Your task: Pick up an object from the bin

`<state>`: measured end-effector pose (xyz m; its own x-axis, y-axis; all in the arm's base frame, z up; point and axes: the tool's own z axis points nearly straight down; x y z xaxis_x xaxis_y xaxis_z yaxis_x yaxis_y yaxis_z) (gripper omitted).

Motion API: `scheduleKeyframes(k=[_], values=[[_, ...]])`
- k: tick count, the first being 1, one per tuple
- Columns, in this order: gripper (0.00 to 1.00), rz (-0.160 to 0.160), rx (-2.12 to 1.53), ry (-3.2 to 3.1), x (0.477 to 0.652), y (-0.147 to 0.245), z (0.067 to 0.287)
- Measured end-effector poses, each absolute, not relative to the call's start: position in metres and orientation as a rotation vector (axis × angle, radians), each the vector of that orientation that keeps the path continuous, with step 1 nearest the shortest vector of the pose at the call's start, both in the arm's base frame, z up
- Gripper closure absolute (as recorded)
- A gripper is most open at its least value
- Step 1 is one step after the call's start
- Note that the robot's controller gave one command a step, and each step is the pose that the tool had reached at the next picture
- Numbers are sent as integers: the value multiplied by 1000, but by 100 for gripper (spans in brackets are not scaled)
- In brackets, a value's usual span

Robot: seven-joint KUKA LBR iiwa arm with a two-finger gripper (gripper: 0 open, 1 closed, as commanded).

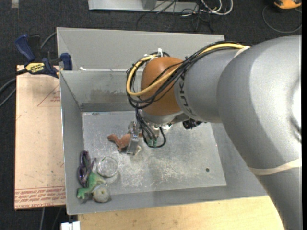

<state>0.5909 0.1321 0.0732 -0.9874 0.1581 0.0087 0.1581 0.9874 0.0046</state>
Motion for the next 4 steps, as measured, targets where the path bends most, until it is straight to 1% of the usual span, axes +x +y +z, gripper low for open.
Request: scheduleKeyframes(k=[1,2,4], values=[[100,-6,-248,-3117,589,132,101],[100,-9,-248,-3124,591,132,119],[100,-10,-247,-3125,591,132,145]])
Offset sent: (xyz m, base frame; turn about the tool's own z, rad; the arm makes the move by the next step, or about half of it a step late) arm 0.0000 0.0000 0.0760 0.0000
